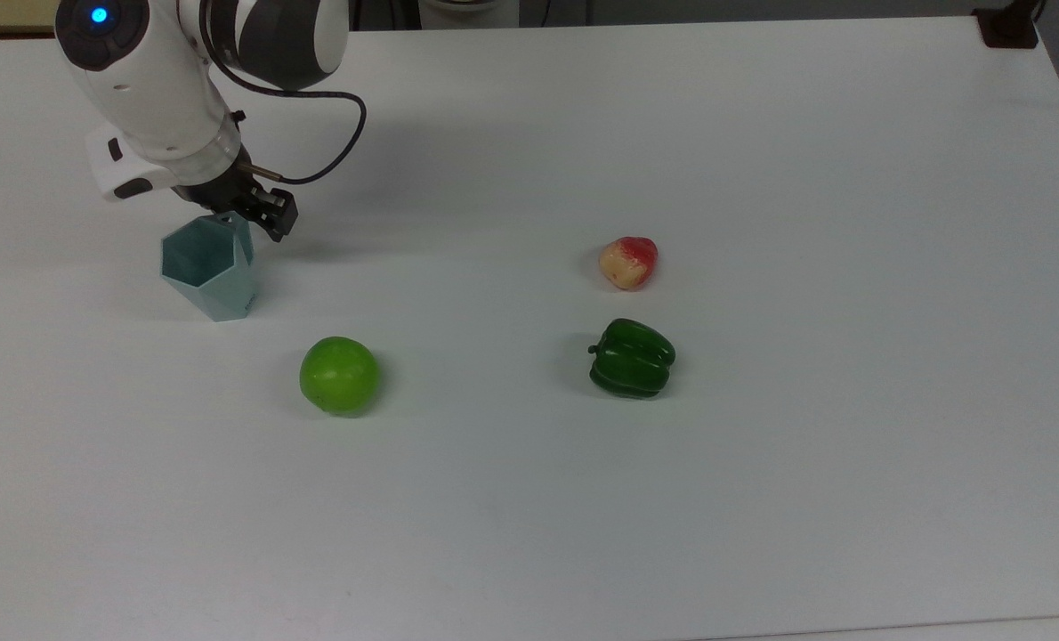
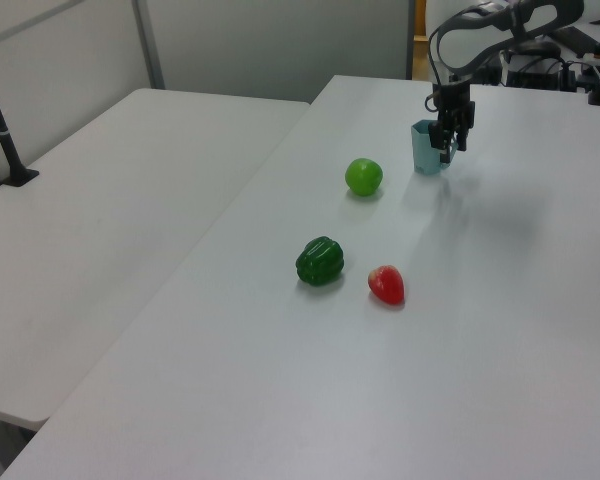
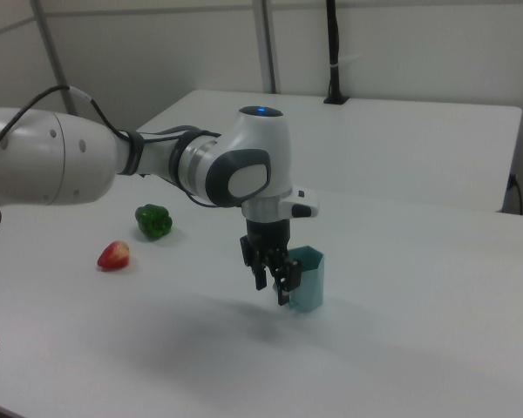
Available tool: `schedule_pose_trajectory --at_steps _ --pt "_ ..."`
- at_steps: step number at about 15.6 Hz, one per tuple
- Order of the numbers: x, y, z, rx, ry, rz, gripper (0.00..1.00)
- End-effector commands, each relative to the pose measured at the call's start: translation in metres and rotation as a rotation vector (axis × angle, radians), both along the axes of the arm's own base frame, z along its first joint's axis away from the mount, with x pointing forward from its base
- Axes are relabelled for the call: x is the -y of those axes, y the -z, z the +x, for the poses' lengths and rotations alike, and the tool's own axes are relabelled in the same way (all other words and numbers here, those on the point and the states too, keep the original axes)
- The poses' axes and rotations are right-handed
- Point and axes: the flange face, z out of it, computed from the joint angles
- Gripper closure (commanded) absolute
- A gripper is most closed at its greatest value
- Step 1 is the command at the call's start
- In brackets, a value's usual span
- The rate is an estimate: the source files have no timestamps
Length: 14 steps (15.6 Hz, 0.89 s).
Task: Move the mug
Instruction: 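Close the gripper on the rim of the light-blue mug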
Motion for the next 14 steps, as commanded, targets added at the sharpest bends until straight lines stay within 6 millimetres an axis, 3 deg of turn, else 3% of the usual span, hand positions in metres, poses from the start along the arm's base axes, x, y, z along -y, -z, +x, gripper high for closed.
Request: schedule_pose_trajectory --at_steps 1,10,14 --pt "0.0024 0.0007 -0.0024 0.018 -0.016 -0.013 0.42" --pt "0.0038 -0.0062 0.0006 0.036 -0.009 -0.017 0.64" --pt "0.0048 -0.0080 0.0006 0.039 -0.012 -0.019 0.82"
